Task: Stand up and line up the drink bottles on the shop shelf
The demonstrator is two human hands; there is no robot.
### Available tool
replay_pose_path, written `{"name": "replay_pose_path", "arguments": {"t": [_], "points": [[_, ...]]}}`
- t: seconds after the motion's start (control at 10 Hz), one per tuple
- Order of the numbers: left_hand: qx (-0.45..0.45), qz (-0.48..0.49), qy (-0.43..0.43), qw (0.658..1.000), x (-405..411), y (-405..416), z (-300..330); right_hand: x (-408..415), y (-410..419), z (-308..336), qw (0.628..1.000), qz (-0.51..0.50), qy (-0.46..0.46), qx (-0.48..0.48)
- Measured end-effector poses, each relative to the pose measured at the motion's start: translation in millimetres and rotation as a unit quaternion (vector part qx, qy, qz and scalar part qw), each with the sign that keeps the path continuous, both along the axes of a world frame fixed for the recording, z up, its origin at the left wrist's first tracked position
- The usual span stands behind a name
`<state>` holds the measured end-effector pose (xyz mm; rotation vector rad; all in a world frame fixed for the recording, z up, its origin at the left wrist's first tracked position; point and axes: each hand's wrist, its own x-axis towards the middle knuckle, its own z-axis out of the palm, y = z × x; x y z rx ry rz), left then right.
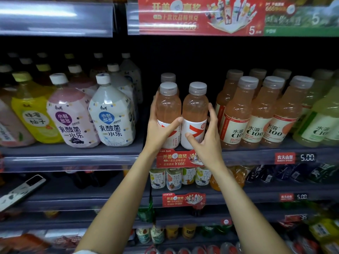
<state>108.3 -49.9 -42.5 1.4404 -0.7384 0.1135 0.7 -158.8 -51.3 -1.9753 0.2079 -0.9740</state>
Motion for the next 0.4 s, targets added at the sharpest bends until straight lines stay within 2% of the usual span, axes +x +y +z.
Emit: {"name": "replay_pose_path", "arguments": {"t": [0.2,0.3,0.4], "points": [[0.017,-0.014,0.017,1.0,-2,4,1,-3,3,1,0.999,0.021,0.029,0.001],[0.021,0.013,0.017,1.0,-1,11,0,-6,1,1,0.998,-0.028,0.036,-0.043],[-0.001,0.094,-0.015,0.995,-11,17,6,-13,0,11,0.993,-0.079,0.017,-0.087]]}}
